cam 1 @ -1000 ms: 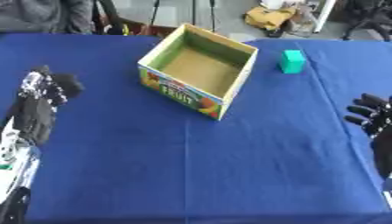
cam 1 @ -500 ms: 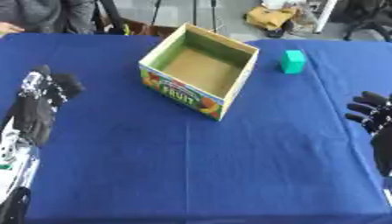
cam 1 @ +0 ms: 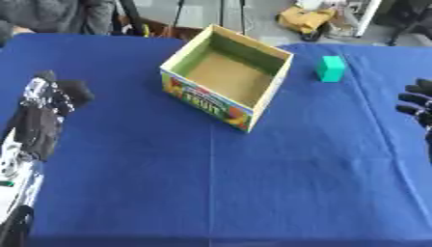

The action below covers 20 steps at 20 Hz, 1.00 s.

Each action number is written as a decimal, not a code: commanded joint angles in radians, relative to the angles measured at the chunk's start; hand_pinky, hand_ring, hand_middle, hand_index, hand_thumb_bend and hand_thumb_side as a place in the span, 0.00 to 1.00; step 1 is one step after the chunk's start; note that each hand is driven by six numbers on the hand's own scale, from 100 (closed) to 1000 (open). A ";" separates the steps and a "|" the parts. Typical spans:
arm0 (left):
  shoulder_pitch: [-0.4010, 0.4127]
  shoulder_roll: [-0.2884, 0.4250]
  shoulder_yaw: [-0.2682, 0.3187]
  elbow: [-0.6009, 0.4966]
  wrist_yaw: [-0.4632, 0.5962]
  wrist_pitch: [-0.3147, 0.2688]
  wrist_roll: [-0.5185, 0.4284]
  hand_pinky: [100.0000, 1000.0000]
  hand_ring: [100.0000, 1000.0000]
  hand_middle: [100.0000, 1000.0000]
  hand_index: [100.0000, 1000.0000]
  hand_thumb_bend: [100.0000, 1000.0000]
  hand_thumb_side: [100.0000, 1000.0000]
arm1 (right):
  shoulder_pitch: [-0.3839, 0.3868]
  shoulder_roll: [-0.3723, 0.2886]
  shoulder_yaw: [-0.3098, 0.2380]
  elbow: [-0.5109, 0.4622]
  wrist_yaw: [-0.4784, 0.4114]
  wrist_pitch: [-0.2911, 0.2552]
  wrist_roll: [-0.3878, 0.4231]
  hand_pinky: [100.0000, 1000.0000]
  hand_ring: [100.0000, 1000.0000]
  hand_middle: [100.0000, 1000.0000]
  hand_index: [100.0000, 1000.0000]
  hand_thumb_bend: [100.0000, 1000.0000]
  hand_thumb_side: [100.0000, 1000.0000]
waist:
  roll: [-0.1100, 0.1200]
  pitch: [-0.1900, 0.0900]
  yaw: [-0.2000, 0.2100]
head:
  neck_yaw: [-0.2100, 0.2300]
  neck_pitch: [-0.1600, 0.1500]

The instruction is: Pick up objects on the table and place them in the box.

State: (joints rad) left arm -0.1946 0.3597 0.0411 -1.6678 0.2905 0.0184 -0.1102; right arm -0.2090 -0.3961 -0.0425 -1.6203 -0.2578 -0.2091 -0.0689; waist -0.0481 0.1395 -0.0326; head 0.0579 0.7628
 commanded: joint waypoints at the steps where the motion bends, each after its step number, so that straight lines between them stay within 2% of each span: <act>1: -0.018 0.018 -0.002 -0.028 0.004 -0.003 -0.009 0.84 0.65 0.53 0.64 0.41 1.00 | -0.040 -0.061 -0.018 -0.019 -0.017 -0.010 -0.009 0.69 0.72 0.68 0.77 0.00 1.00 | 0.001 -0.005 0.008 | -0.004 -0.013; 20: -0.057 0.013 -0.025 -0.031 0.009 0.000 -0.037 0.84 0.65 0.53 0.64 0.40 1.00 | -0.356 -0.255 -0.072 0.007 -0.110 -0.062 -0.050 0.68 0.71 0.68 0.76 0.00 0.86 | 0.008 0.015 0.106 | -0.047 -0.048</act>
State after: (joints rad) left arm -0.2367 0.3596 0.0179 -1.6736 0.2956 0.0197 -0.1427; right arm -0.5455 -0.6052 -0.0986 -1.6111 -0.3585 -0.2644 -0.1152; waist -0.0431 0.1666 0.0757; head 0.0156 0.7267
